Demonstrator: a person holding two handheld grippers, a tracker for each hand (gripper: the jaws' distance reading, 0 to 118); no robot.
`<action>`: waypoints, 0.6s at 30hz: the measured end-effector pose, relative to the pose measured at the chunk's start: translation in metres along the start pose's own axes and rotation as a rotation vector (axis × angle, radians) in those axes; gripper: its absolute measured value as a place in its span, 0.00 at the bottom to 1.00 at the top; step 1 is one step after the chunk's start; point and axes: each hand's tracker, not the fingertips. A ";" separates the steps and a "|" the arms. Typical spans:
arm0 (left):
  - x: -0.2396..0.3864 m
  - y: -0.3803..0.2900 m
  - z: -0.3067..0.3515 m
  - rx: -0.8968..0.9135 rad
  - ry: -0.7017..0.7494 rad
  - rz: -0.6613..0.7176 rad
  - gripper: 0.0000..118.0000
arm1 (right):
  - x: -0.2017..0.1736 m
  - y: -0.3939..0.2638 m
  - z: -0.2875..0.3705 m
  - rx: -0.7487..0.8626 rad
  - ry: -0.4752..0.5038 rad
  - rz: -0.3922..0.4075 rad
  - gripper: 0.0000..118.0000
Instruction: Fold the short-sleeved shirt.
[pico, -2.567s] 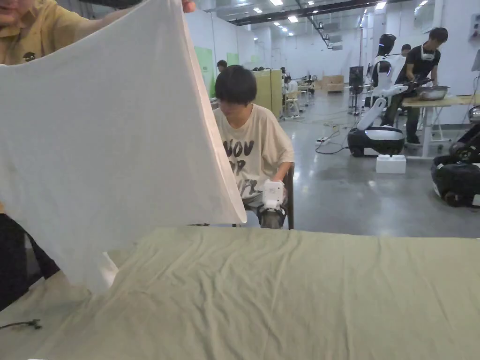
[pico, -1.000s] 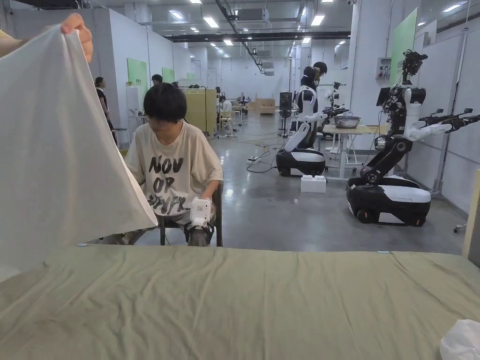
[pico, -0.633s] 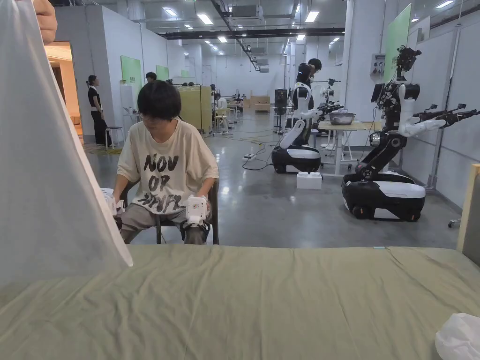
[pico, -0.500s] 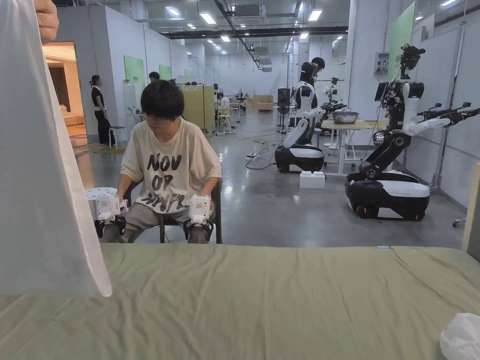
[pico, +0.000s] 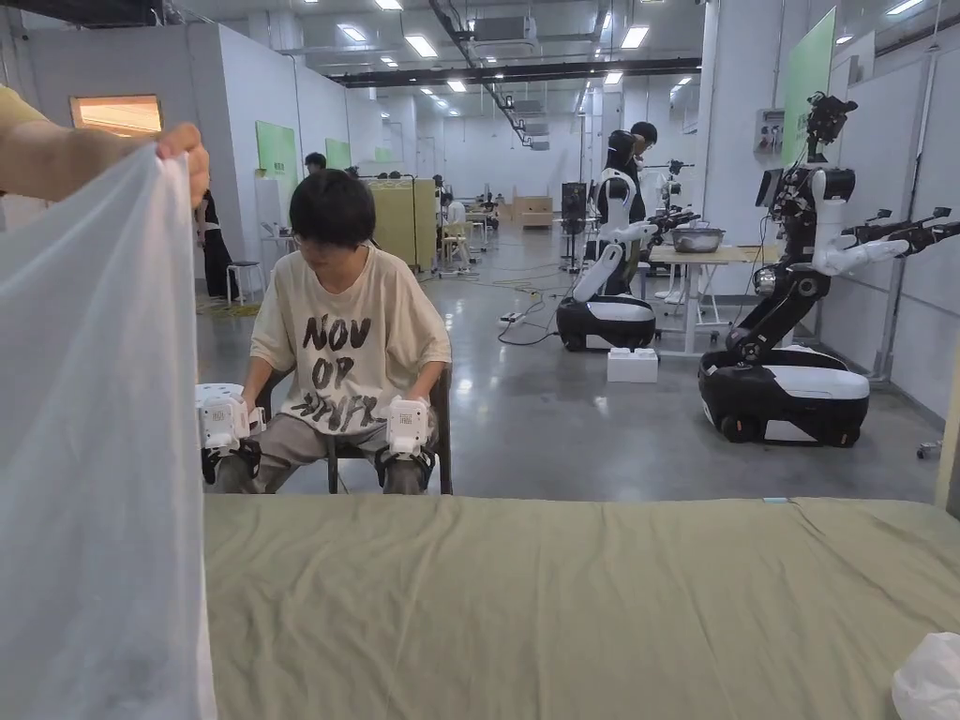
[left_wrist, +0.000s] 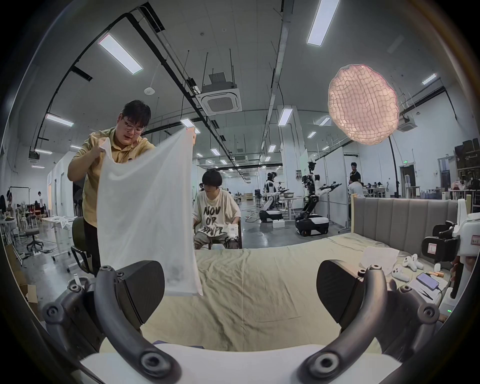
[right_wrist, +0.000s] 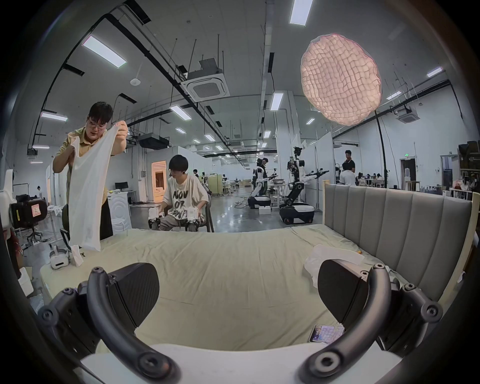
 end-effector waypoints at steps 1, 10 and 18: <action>-0.001 0.000 0.000 -0.001 0.007 0.003 0.99 | 0.000 0.000 0.000 -0.002 0.000 0.002 1.00; -0.006 0.001 0.001 -0.007 0.036 0.037 0.99 | 0.003 0.009 -0.006 -0.072 -0.044 -0.039 1.00; -0.008 0.000 0.000 -0.040 0.041 0.056 0.99 | -0.006 0.014 -0.016 -0.181 -0.206 -0.089 1.00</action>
